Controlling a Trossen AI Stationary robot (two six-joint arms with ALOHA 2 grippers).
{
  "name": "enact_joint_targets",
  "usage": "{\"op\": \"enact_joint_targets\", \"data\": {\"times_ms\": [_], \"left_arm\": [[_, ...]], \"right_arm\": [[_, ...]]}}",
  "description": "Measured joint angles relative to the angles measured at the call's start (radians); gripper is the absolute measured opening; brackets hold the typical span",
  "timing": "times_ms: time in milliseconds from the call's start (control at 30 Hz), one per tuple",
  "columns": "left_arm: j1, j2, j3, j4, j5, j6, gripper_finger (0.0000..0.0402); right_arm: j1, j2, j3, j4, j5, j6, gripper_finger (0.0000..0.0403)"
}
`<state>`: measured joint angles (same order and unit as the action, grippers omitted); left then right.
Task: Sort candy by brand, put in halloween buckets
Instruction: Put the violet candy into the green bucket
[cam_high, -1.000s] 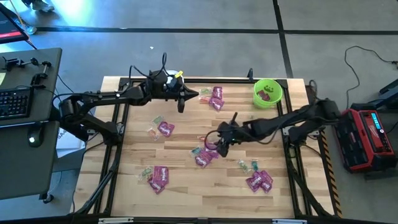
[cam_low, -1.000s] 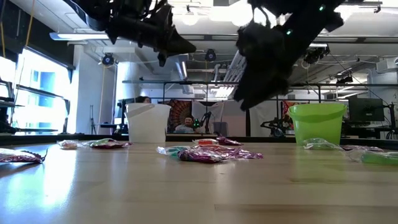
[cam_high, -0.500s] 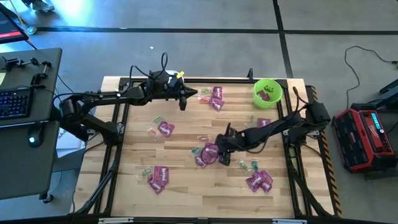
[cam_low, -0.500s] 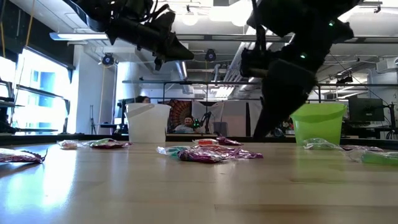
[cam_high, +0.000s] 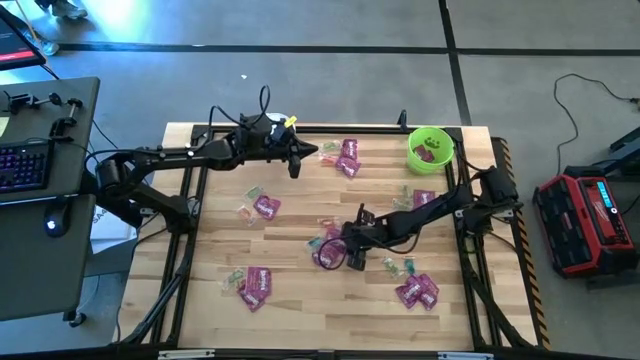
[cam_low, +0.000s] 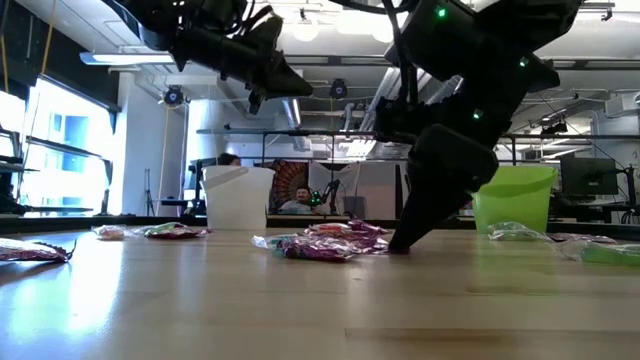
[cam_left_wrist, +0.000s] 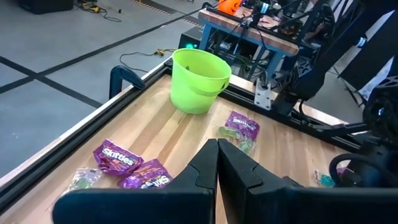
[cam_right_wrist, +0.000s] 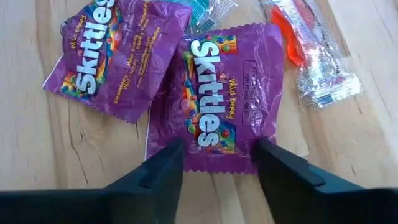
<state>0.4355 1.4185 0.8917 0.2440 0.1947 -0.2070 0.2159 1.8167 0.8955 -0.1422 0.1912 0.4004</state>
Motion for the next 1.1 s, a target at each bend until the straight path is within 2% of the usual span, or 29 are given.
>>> {"op": "enact_joint_targets", "data": {"times_ms": [233, 300, 400, 533, 767, 1100], "left_arm": [[-0.008, 0.000, 0.000, 0.001, -0.002, -0.028, 0.0000], [-0.012, 0.000, 0.000, 0.000, -0.002, -0.027, 0.0000], [-0.017, 0.000, 0.000, 0.000, -0.001, -0.044, 0.0000], [-0.029, 0.000, 0.000, 0.000, 0.000, -0.087, 0.0000], [-0.063, 0.000, 0.000, -0.027, 0.020, -0.088, 0.0000], [-0.103, 0.000, 0.000, -0.144, 0.207, -0.089, 0.0000]], "right_arm": [[-0.013, 0.001, -0.001, -0.008, -0.020, 0.047, 0.0022], [-0.012, -0.001, 0.008, -0.023, -0.021, 0.048, 0.0009], [-0.014, 0.001, 0.043, -0.078, -0.035, 0.061, 0.0015], [-0.014, 0.004, 0.116, -0.189, -0.045, 0.094, 0.0002], [-0.013, 0.004, 0.242, -0.274, -0.047, 0.220, 0.0020], [0.011, 0.002, 0.349, -0.410, 0.000, 0.525, 0.0082]]}}
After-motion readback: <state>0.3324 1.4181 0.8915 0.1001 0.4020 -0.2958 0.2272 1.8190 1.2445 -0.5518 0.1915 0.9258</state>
